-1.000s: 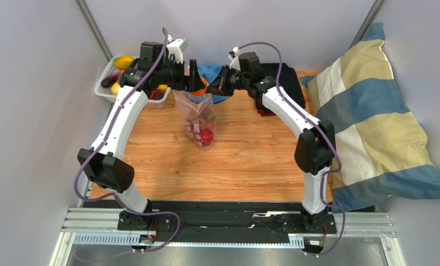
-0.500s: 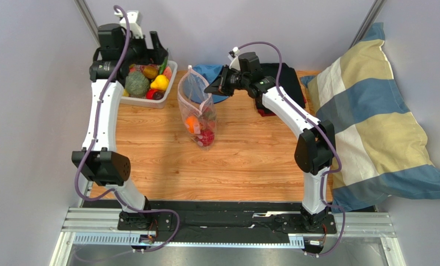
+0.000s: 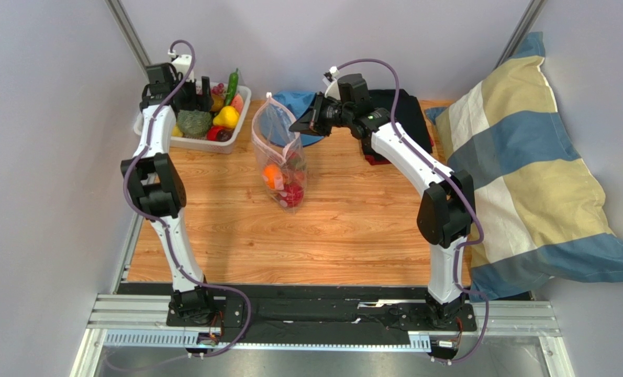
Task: Place the food in the zip-top bag and seal the zipper
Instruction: Pick up the fake fruit from the bin.
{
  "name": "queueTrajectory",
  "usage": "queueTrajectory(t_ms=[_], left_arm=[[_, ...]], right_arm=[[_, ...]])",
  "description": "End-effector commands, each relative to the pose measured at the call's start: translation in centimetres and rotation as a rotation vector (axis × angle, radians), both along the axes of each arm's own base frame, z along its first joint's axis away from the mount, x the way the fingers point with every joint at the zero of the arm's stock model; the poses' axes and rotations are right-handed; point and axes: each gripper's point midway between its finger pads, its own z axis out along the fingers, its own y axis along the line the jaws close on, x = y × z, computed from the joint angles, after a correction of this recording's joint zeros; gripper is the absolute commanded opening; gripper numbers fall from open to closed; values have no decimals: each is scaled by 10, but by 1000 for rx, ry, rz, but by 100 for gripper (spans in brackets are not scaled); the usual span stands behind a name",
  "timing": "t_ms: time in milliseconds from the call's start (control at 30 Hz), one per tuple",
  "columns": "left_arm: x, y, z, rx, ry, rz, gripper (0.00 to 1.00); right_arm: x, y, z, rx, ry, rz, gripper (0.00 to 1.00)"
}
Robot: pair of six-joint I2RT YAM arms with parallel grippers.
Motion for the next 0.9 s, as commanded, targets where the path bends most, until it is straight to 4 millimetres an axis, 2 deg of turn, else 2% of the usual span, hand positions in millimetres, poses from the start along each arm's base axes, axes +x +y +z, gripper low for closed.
queueTrajectory(t_ms=[0,133,267,467,600,700,767,800,867], left_arm=[[40,0,36,39,-171,-29,99],[55,-9,24,7,-184,-58,99],[62,-20,-2,29,-151,-90,99],[62,-30,-29,-1,-98,-112,98],[58,-27,-45,17,-50,-107,98],[55,-23,-52,35,-25,-94,94],[55,-22,-51,37,-22,-83,87],[54,-22,-49,35,-19,-78,83],[54,-23,-29,19,-46,-70,72]], right_arm=[[7,-1,22,26,-70,1,0],[7,-3,19,19,-62,-4,0],[9,-6,17,14,-62,-14,0],[13,-7,15,11,-60,-23,0],[14,-9,16,11,-65,-25,0],[14,-9,13,7,-59,-25,0],[14,-10,14,8,-60,-26,0],[15,-9,13,7,-59,-26,0],[14,-9,13,9,-57,-26,0]])
